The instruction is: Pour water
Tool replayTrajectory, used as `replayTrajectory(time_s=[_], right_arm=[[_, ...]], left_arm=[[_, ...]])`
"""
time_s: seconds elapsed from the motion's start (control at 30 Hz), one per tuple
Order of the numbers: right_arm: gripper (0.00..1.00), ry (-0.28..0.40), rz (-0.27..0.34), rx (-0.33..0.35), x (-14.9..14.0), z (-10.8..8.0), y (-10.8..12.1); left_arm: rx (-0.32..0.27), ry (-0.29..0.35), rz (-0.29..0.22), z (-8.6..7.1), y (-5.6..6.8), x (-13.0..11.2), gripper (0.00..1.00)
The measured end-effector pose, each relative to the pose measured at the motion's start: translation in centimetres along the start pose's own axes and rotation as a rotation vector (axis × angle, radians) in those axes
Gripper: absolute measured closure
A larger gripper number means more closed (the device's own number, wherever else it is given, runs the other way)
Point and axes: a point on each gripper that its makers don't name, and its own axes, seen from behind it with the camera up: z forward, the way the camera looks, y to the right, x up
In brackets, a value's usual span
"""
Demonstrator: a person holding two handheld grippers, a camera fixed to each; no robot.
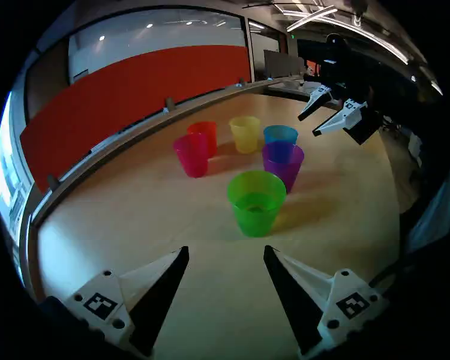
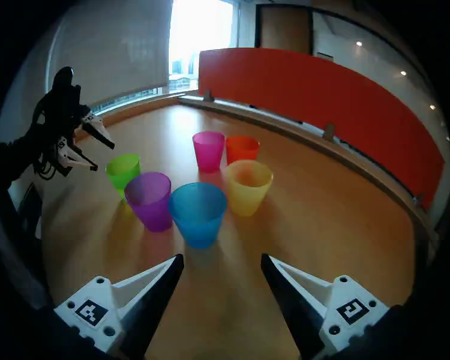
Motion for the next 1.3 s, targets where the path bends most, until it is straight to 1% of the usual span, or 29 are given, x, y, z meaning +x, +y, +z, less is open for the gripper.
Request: replayTrajectory(time_s=[0.2,0.3,0.4,0.5,0.6,0.7,0.83,0.9,1.0,1.1,1.3], right_arm=[[0.00,0.039,0.065,-0.099,-0.7,-2.3,1.0],[0.00,0.052,0.078,-0.138,-1.2,-3.6,0.9],[0.00,0.062,0.079,-0.175,-1.6,-4.9,0.7],[0.00,0.071,0.086,-0.218,-1.9,-6.2,0.8],[0.00,0.093,0.104,-0.264,-1.8,-7.7,1.2],[0.00,0.123,0.137,-0.319,-1.8,-9.1,1.9],[0.00,0.173,0.161,-0.406,-1.7,-11.5,2.9],[0.00,0.202,0.167,-0.448,-1.6,-12.8,3.4],[0.00,0.244,0.178,-0.492,-1.4,-14.5,3.6],[0.00,0.273,0.182,-0.515,-0.8,-14.9,3.4],[0.00,0.306,0.193,-0.576,-0.5,-15.1,3.2]], left_arm=[[0.050,0.039,-0.037,-0.7,-0.4,0.1,0.08],[0.068,0.057,-0.054,-1.3,-0.3,0.2,0.08],[0.095,0.068,-0.059,-2.0,-0.5,0.4,0.08],[0.134,0.086,-0.067,-2.7,-1.1,0.6,0.07],[0.167,0.113,-0.100,-3.3,-1.6,0.8,0.08],[0.200,0.149,-0.140,-4.0,-2.2,1.1,0.08],[0.281,0.192,-0.152,-5.3,-3.5,1.4,0.08],[0.319,0.205,-0.151,-5.8,-3.9,1.5,0.07],[0.360,0.222,-0.157,-6.4,-4.4,1.4,0.08],[0.399,0.250,-0.176,-7.1,-5.1,1.6,0.08],[0.471,0.302,-0.234,-8.6,-6.6,1.9,0.07]])
